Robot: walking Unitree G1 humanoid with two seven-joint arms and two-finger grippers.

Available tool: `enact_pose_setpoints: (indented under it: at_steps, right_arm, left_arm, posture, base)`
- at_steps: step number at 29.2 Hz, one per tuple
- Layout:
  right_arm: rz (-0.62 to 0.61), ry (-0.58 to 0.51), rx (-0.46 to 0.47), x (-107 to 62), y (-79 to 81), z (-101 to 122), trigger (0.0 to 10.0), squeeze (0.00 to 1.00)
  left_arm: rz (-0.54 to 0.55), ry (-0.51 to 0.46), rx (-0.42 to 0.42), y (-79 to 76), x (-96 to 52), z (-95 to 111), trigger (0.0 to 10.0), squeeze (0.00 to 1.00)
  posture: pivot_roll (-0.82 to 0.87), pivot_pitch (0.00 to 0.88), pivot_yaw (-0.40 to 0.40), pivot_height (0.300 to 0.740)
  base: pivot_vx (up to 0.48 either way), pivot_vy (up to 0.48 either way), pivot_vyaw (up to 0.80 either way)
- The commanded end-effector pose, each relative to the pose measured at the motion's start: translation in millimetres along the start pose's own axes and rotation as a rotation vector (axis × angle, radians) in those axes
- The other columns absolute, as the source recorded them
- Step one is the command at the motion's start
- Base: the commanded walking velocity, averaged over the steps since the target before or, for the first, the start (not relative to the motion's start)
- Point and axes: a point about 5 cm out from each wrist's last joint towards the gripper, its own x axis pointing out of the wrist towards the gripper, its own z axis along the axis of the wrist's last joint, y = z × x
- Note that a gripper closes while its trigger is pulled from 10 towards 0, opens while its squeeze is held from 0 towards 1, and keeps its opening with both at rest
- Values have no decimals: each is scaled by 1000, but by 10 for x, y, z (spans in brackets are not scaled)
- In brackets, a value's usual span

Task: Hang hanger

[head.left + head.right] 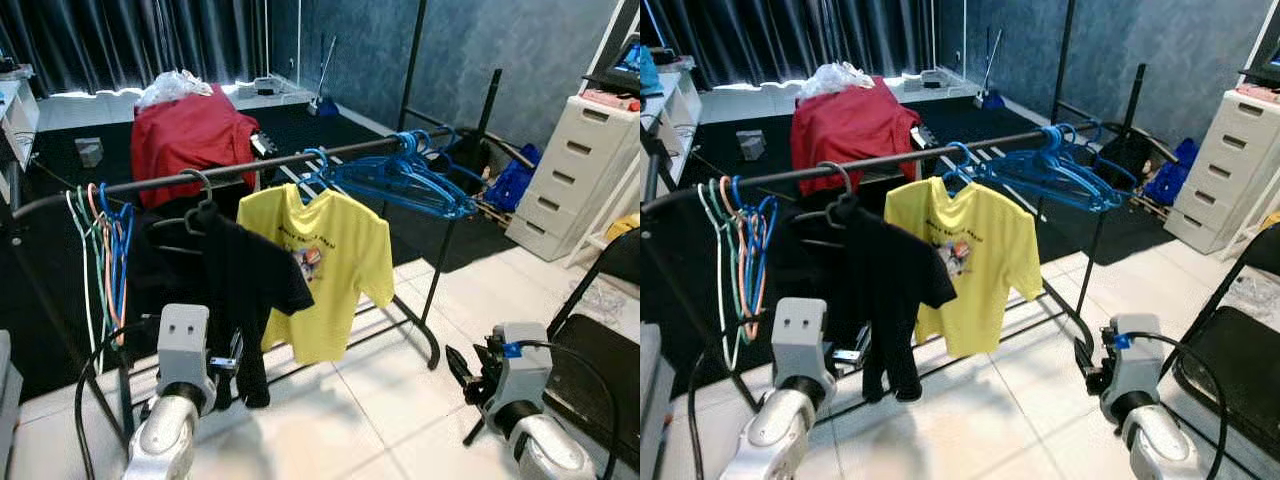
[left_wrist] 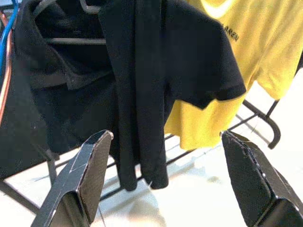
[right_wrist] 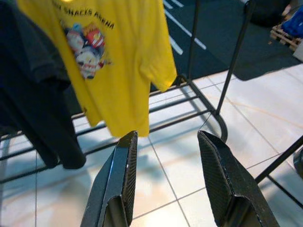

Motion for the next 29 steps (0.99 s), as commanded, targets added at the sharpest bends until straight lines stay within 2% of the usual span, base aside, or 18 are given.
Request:
enact_pose_setpoints:
  at_steps: [1,6,10,14,20,29]
  right_arm:
    - [-1,-3,-7,5,0,-4,10000,0]
    - [2,-5,17,8,1,-16,10000,0]
    - [5,-12,39,12,2,-16,10000,0]
    - [8,-15,41,15,4,-15,10000,0]
    - [15,-15,43,14,-2,-20,10000,0]
    - [29,-14,47,24,7,-20,10000,0]
  left_arm:
    - [-9,23,16,-14,4,-43,10000,0]
    - [-44,40,33,-40,49,-43,10000,0]
    - [-68,35,88,-99,71,-2,10000,0]
    - [-67,48,111,-120,78,-12,10000,0]
    - [-90,72,144,-194,107,-23,10000,0]
    - [-116,73,132,-271,142,-9,10000,0]
  posture:
    - [-46,0,-33,740]
    - [-52,0,-28,740]
    - [-55,0,-24,740]
    - [-60,0,-23,740]
    - [-62,0,-23,740]
    - [-65,0,-25,740]
  base:
    - [-409,0,0]
    - [-394,0,0]
    - [0,0,0]
    - [0,0,619]
    - [0,-453,800]
    - [0,-460,799]
